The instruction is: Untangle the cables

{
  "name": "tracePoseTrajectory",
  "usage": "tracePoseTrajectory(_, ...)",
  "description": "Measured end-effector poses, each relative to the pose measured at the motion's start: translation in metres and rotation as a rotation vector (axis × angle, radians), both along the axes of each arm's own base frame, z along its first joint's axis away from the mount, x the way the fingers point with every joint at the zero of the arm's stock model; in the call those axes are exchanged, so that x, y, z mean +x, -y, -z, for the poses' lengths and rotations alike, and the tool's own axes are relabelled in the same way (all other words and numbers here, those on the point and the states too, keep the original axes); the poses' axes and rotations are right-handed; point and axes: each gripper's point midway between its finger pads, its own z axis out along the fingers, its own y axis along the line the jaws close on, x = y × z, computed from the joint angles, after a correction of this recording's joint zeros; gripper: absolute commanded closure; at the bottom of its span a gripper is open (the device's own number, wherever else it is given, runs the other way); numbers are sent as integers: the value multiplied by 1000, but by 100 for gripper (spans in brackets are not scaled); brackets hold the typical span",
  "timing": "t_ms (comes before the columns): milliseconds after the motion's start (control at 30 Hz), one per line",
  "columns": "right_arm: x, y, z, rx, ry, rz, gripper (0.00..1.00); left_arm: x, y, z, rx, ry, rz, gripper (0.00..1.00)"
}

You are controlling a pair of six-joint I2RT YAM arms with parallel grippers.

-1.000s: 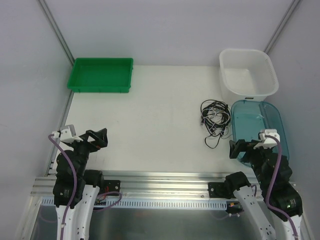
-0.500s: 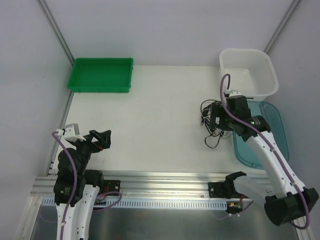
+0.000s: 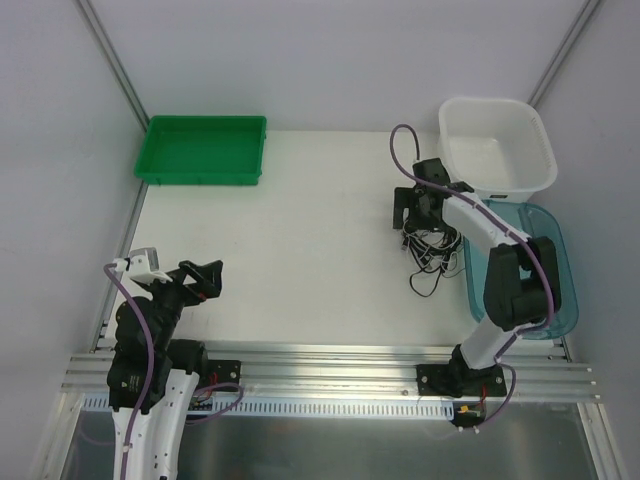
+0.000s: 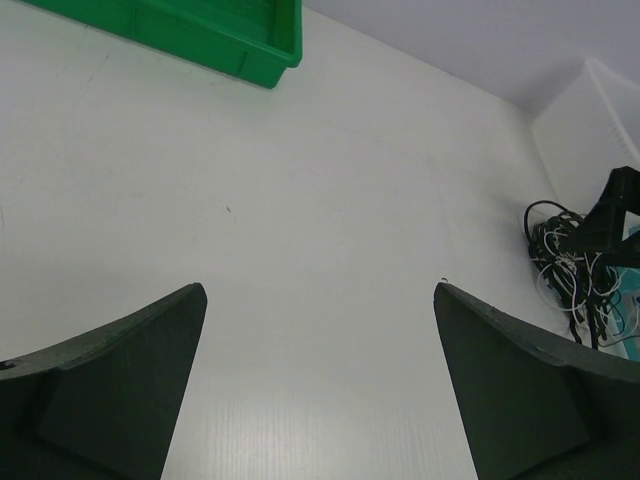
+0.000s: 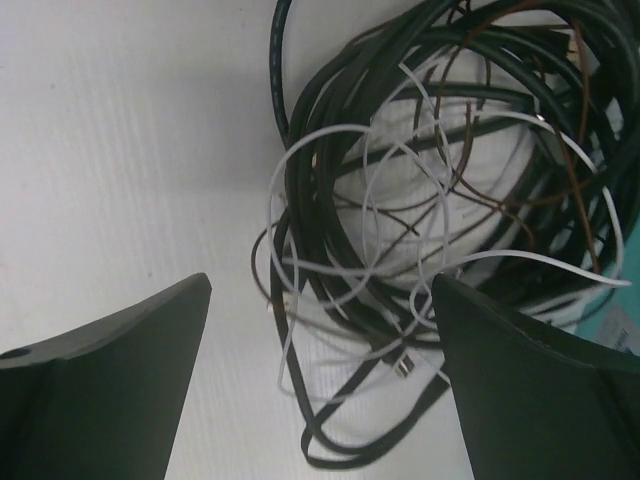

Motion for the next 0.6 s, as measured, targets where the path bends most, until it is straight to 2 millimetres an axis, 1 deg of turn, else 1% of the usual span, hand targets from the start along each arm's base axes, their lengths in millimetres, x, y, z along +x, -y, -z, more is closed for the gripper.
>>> tracePoseTrajectory(100, 9, -2, 30, -6, -55, 0, 7, 0, 0, 0, 0, 1, 0, 1)
tracePoseTrajectory(133, 9, -3, 40, -5, -77, -4, 11, 0, 0, 0, 0, 1, 0, 1)
tracePoseTrajectory(167, 7, -5, 50, -3, -102, -10, 13, 0, 0, 0, 0, 0, 0, 1)
tracePoseTrajectory(233, 3, -8, 68, 4, -153, -21, 22, 0, 0, 0, 0, 0, 0, 1)
tracePoseTrajectory(267, 3, -8, 72, -1, -164, -27, 27, 0, 0, 0, 0, 0, 0, 1)
tracePoseTrajectory(300, 4, -10, 71, 3, -159, -33, 31, 0, 0, 0, 0, 0, 0, 1)
tracePoseTrajectory(333, 4, -10, 71, 2, -157, -37, 42, 0, 0, 0, 0, 0, 0, 1)
tracePoseTrajectory(400, 4, -9, 72, -7, -157, -48, 55, 0, 0, 1, 0, -2, 0, 1)
tracePoseTrajectory(433, 4, -11, 72, -7, -157, -57, 70, 0, 0, 1, 0, -2, 0, 1)
tracePoseTrajectory(500, 3, -17, 71, -6, -155, -88, 82, 0, 0, 1, 1, -3, 0, 1)
tracePoseTrajectory(533, 1, -23, 72, -9, -153, -110, 93, 0, 0, 1, 1, -3, 0, 1)
tracePoseTrajectory(567, -1, -29, 72, -11, -151, -136, 98, 0, 0, 1, 1, -3, 0, 1)
tracePoseTrajectory(600, -2, -36, 71, -13, -149, -164, 99, 0, 0, 1, 1, -3, 0, 1)
